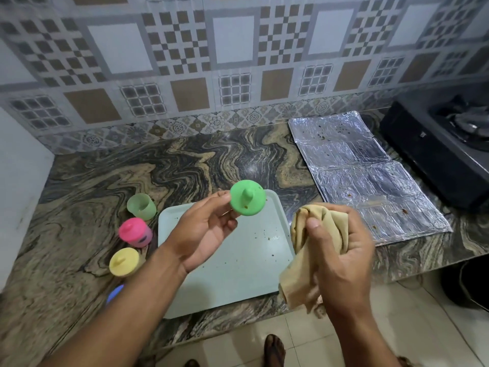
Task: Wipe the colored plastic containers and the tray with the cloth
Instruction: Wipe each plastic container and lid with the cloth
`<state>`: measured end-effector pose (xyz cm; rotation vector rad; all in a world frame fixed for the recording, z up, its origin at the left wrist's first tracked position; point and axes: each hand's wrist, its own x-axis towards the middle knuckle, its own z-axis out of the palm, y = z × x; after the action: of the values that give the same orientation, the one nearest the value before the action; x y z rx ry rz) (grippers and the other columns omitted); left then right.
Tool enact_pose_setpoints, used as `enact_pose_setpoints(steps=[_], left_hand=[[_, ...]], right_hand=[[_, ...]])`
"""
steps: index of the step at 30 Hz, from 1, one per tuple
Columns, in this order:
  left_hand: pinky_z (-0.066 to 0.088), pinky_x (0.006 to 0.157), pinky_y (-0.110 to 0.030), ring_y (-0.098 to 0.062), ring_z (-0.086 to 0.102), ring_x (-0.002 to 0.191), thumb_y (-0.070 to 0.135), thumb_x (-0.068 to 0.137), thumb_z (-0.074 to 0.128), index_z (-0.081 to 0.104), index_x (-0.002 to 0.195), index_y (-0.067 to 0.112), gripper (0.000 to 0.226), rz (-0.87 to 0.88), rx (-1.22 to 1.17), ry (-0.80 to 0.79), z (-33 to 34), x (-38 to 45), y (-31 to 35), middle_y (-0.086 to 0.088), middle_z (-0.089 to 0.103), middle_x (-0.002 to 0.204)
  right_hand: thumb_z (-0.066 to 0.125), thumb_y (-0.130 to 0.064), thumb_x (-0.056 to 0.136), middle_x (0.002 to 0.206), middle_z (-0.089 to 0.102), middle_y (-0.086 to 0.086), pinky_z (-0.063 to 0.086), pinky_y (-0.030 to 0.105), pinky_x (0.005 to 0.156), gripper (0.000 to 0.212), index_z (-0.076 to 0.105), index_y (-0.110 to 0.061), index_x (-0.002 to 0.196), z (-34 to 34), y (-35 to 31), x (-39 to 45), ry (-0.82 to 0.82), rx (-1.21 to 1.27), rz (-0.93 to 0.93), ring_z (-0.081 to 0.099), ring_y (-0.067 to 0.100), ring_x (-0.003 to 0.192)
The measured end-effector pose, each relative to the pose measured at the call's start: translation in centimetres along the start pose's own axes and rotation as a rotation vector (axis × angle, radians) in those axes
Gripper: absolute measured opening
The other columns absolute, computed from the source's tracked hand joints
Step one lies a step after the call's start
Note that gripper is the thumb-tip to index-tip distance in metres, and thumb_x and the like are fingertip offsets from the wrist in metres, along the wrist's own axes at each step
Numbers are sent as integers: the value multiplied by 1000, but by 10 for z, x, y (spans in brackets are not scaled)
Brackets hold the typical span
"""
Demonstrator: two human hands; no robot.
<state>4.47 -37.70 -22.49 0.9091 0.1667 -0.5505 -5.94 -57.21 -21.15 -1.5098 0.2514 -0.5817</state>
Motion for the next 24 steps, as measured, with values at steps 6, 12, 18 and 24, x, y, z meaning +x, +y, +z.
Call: enact_pose_setpoints(steps=[6,12,18,24], left_hand=[[48,68,-21,-9,61,80,15,97,57,68,106,10,15,117,-30,-37,9,-55,-2,-4,71,96],[53,85,-28,-23,61,90,18,96,59,77,106,12,22,253,181,-101,2,-78,7,-15,67,99],[40,79,-35,-27,39,79,32,91,66,72,98,11,23,275,559,-233,-8,-89,30,-18,52,84],[39,65,-22,-11,49,70,24,91,68,74,94,14,13,197,557,-255,-14,-83,34,-5,61,79]], right_hand=[[78,-27,93,100,78,-7,62,34,80,17,67,-32,107,37,-11,-9,-80,-132,-203,77,15,90],[75,-30,98,102,73,6,59,51,78,16,69,-20,109,48,-15,-12,-150,-232,-395,74,30,92],[77,-24,96,96,72,2,58,41,77,13,70,-16,102,51,-29,2,-310,-305,-409,71,22,87],[80,-25,95,89,76,-2,57,32,72,14,71,-16,100,50,-32,29,-375,-250,-289,71,13,78]])
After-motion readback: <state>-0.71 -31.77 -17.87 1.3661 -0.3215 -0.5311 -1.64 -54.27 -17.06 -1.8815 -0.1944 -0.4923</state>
